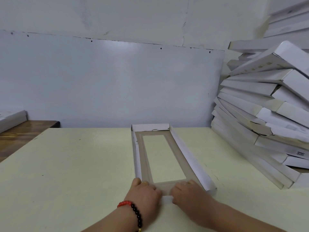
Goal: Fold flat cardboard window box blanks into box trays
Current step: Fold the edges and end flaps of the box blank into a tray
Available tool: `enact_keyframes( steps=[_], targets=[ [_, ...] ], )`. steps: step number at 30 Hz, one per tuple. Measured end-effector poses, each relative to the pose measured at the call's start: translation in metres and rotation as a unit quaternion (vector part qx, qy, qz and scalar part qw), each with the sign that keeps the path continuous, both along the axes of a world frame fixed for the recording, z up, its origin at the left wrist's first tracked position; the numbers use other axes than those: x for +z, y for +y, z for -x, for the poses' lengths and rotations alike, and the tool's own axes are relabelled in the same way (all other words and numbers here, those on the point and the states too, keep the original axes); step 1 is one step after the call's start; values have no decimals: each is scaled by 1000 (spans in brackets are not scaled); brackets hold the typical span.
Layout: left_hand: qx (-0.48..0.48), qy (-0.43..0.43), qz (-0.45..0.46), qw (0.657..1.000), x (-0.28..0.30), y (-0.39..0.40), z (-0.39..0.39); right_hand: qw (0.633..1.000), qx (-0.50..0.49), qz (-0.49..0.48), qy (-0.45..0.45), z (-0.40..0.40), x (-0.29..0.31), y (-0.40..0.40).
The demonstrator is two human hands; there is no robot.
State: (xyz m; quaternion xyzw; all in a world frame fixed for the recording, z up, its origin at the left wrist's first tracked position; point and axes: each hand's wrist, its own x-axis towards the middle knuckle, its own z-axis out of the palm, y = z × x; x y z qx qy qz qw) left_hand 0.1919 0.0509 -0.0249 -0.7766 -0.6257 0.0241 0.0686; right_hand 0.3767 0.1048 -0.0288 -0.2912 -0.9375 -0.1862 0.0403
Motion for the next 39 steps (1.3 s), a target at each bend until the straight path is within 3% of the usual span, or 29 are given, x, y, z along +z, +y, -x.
enact_keyframes(
  steps=[8, 12, 17, 22, 28, 31, 33, 39],
  targets=[
    [-32, 2, 9, 999, 9, 1, 17, 995, -82, 22, -52, -49, 23, 13],
    [-85, -48, 88, 991, 31, 10, 34, 986, -83, 62, -133, -39, 27, 17],
    [-110, 103, 151, 977, 54, 27, 50, 978, -94, 105, -157, -29, 32, 17],
    [-149, 173, 109, 967, 46, 34, 50, 978, -80, 98, -166, -26, 34, 15],
    [-174, 150, 84, 970, 32, 39, 49, 983, -50, 130, -120, -18, 23, 18],
    [-173, 132, 81, 973, 26, 38, 50, 986, -25, 160, -49, 4, 12, 8],
    [-180, 135, 78, 971, 25, 39, 51, 994, 21, 96, 48, 24, 5, 2],
    [-197, 138, 62, 969, 23, 41, 54, 986, -7, 115, 118, 74, 7, -23]
  ],
)
